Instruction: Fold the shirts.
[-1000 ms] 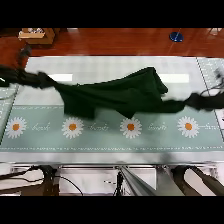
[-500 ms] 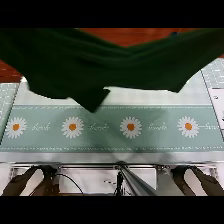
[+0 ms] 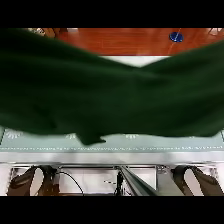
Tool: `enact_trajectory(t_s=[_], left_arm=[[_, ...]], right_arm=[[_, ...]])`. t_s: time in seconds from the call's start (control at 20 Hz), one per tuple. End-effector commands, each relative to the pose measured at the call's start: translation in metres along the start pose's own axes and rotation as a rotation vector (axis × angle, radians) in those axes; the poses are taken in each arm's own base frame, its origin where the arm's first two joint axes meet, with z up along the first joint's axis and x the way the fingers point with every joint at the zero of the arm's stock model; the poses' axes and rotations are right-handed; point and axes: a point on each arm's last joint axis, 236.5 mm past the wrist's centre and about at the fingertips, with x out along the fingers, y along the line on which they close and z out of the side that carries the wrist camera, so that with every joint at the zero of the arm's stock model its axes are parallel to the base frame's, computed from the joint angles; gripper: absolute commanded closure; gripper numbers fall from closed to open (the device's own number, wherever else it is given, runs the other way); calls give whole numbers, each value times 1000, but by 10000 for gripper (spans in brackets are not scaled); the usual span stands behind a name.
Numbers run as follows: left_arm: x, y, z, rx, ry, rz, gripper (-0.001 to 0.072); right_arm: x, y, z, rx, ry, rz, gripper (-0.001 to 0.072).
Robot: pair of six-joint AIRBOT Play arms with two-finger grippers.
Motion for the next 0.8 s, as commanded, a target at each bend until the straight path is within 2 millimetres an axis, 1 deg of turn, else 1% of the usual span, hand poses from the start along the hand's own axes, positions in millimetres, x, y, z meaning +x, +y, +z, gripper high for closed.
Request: enact_trajectory(t_s=[0.0, 0.05, 0.15, 0.2, 0.25, 0.3, 0.35, 0.4, 0.45, 0.55, 0.6, 0.65, 0.7, 0.75], left_arm=[[-34, -12, 1, 20, 20, 53, 675], [-37, -17, -12, 5, 78, 43, 675], [-41, -21, -49, -16, 234, 22, 675], [-40, -17, -64, -26, 298, 31, 675], [-38, -9, -80, -28, 361, 48, 676], [-34, -1, -98, -13, 429, 49, 675], [-27, 4, -116, -24, 490, 34, 675], [-18, 10, -136, -64, 546, 18, 676], [-8, 16, -155, -106, 597, 7, 675], [14, 24, -197, -188, 683, -39, 676], [28, 29, -219, -216, 718, -60, 675], [40, 35, -239, -250, 747, -76, 675], [56, 39, -259, -300, 769, -99, 676], [71, 40, -274, -343, 780, -135, 675]], right_arm=[[-34, 1, -9, -27, 5, -61, 683], [-39, 0, -21, -29, 46, -73, 683], [-48, -8, -54, -26, 183, -93, 684], [-49, -14, -69, -1, 245, -94, 684], [-47, -18, -78, 1, 281, -83, 684], [-41, -23, -89, 12, 326, -72, 684], [-31, -27, -102, 12, 380, -64, 683], [-15, -32, -122, 12, 460, -57, 684], [2, -31, -144, 12, 547, -38, 684], [41, -25, -195, 13, 751, 21, 684], [60, -26, -218, 9, 844, 35, 684], [80, -28, -234, 4, 900, 45, 683], [103, -31, -244, -7, 935, 50, 683], [126, -33, -250, -13, 943, 51, 683]])
